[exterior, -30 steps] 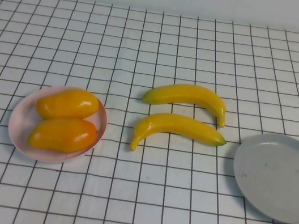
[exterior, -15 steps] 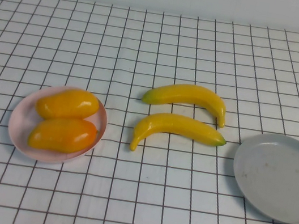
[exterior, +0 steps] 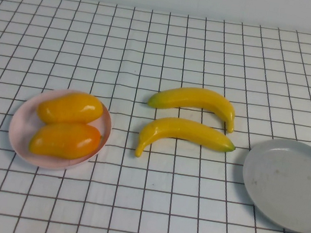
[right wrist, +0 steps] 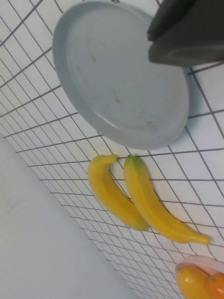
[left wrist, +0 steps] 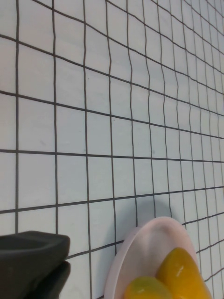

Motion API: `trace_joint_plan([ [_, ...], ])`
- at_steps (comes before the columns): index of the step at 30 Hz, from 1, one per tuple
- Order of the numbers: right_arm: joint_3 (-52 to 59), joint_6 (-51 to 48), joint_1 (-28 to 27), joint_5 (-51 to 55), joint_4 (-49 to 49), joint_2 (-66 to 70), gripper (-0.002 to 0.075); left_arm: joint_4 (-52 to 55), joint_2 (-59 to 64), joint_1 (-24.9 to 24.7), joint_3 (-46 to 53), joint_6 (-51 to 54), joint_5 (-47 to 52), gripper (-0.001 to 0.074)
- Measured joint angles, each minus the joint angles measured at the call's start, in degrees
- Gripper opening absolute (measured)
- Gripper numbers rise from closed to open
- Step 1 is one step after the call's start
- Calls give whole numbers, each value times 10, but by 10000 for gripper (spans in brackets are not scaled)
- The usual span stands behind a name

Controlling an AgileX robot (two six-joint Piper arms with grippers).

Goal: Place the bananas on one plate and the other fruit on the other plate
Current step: Put another type of fruit in the right plate

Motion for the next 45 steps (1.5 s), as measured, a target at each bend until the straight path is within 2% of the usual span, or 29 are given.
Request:
trace_joint_plan([
  [14, 0, -1, 0, 2, 2, 0, -16, 0, 0, 0, 0, 0, 0, -4],
  [18, 0, -48, 0, -12, -84, 0, -16, 0, 0, 0, 0, 0, 0, -4],
  [20, 0, -62, 0, -33, -91, 0, -16, 0, 0, 0, 0, 0, 0, -4],
  [22, 0, -48, 0, -46, -20, 0, -16, 0, 0, 0, 0, 1, 0, -4],
  [25, 0, -23, 0, -46, 173, 0, -16, 0, 0, 0, 0, 2, 0, -4],
  [27, 0, -28, 0, -43, 248, 0, -16, 0, 0, 0, 0, 2, 0, -4],
  [34, 0, -84, 0, -49, 297, 0, -16, 0, 0, 0, 0, 3, 0, -4],
  [40, -6, -142, 0, -26, 244, 2, -16, 0, 0, 0, 0, 3, 0, -4],
  [45, -158, -139, 0, 98, 28, 142, -16, 0, 0, 0, 0, 3, 0, -4],
])
